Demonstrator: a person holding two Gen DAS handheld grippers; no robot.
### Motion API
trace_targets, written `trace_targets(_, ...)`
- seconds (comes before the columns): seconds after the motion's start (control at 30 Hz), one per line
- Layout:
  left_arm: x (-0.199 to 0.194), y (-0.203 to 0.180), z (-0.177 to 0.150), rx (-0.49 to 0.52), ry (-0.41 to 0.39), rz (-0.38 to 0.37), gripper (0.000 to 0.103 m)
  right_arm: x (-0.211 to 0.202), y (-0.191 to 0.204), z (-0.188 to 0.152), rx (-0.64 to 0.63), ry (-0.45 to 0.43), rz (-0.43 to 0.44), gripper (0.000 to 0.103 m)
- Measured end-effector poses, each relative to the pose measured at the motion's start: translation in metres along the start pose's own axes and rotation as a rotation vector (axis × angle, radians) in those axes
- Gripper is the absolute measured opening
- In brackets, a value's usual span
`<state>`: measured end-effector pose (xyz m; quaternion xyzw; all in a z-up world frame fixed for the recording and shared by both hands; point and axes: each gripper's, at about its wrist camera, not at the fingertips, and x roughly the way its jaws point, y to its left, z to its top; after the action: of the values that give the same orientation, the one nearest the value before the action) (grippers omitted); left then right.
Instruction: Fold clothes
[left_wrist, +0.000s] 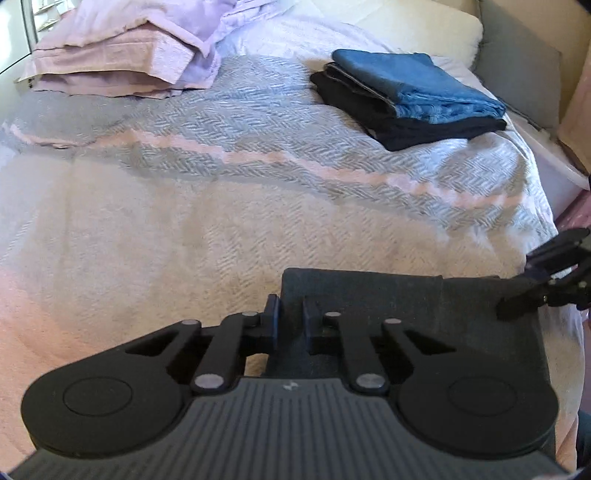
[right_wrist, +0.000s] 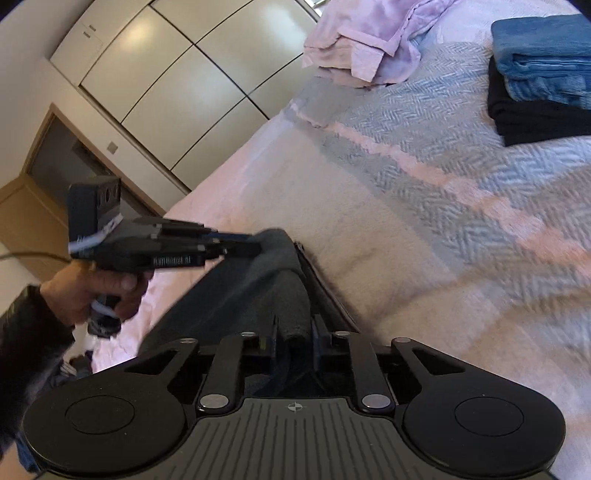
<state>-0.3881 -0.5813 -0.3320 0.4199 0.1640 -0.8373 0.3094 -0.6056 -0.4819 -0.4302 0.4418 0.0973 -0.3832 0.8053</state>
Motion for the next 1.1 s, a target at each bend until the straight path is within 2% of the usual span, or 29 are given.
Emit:
trace_targets(0.17,0.011,-0.005,0.000,0.005,-0.003,0.030,0.012,-0.006,-0.007,-0.012,0.060,-0.018,-0.012,0.014)
trace_targets(0.3,-0.001,-0.003,0.000,-0.028,-0.019,0.053,0.016,-0.019,-0.002,-0.015,0.034,-0.019,-0.039,0.014)
trace_targets(0.37,-0.015,-0.007,-0.003,-0.015,-0.022,0.095,0.020,-0.024,-0.001,-0.013,0.036,-0.011,-0.047,0.015)
trace_targets(0.43,-0.031,-0.012,-0.007,-0.002,-0.025,0.137,0.020,-0.032,0.014,-0.010,-0.033,-0.019,-0.084,0.017)
trace_targets(0.53,-0.074,-0.020,-0.030,0.013,-0.043,0.186,0.023,-0.048,0.056,-0.016,-0.268,-0.074,-0.185,0.033)
trace_targets(0.6,-0.107,-0.028,-0.057,0.013,-0.055,0.204,0.025,-0.057,0.079,-0.025,-0.355,-0.085,-0.167,0.037)
trace_targets(0.63,-0.120,-0.032,-0.072,0.009,-0.054,0.201,0.026,-0.057,0.089,-0.030,-0.364,-0.070,-0.124,0.037)
trace_targets(0.7,-0.139,-0.042,-0.103,0.021,-0.033,0.203,0.026,-0.051,0.108,-0.040,-0.377,-0.026,-0.028,0.037)
trace_targets(0.8,-0.151,-0.053,-0.145,0.038,0.015,0.201,0.026,-0.021,0.148,-0.058,-0.456,0.091,0.087,0.037)
trace_targets(0.9,-0.148,-0.056,-0.177,0.050,0.052,0.211,0.026,0.020,0.187,-0.074,-0.541,0.248,0.173,0.037)
trace_targets(0.97,-0.142,-0.051,-0.189,0.037,0.048,0.209,0.027,0.050,0.210,-0.086,-0.607,0.338,0.194,0.037)
trace_targets(1.1,-0.129,-0.041,-0.200,0.015,0.009,0.187,0.028,0.088,0.228,-0.107,-0.706,0.481,0.086,0.037)
